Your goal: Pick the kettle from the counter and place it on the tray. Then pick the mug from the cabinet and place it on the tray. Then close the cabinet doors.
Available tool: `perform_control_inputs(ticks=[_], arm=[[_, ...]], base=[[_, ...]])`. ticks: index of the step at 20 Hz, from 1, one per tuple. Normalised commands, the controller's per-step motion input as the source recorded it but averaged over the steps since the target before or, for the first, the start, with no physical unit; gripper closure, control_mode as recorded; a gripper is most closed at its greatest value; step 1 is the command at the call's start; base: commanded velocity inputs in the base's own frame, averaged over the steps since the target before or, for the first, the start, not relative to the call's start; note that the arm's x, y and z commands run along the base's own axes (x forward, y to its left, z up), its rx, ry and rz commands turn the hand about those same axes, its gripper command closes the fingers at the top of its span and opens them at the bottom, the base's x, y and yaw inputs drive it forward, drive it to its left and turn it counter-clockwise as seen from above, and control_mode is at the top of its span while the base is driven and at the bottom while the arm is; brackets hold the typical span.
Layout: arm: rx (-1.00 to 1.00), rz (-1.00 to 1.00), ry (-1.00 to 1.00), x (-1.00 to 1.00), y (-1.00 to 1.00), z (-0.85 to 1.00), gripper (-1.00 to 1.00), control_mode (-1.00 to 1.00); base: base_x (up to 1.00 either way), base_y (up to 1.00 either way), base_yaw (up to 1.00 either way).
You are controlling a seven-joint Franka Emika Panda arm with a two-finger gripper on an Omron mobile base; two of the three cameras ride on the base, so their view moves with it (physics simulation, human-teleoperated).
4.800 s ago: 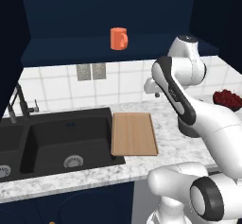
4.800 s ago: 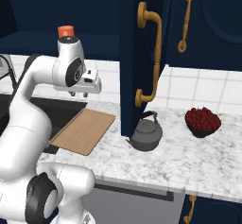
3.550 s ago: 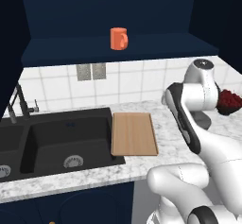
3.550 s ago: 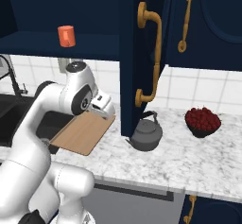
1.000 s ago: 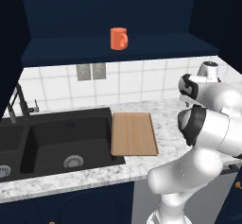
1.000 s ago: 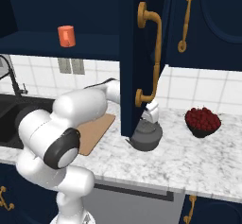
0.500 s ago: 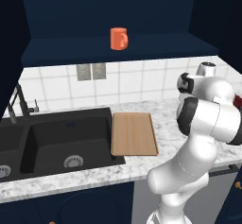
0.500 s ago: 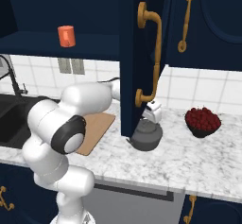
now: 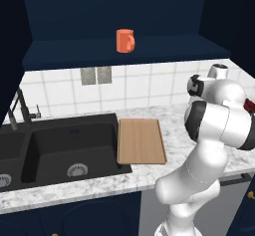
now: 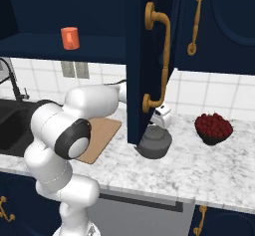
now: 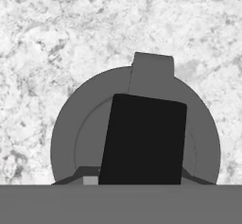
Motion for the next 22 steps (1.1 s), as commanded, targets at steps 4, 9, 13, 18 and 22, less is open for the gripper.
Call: perform_control_inputs(ticks=[4, 9, 13, 18, 22], arm=[[0.00, 0.01, -0.06, -0.34, 0.22, 0.19, 1.00, -1.00], [0.00, 0.01, -0.07, -0.27, 0.59, 0.33, 1.00, -1.00], [-0.01, 0.01, -0.12, -0.29, 0.61, 0.39, 1.00, -1.00], [-0.02, 0.00, -0.13, -0.27, 0.66, 0.33, 1.00, -1.00], [-0.02, 0.00, -0.04, -0.04, 0.78, 0.20, 1.00, -1.00]], base=[[0.00, 0.00, 0.00], [0.00, 0.00, 0.00], [0.00, 0.00, 0.00], [0.00, 0.00, 0.00], [0.00, 0.00, 0.00]])
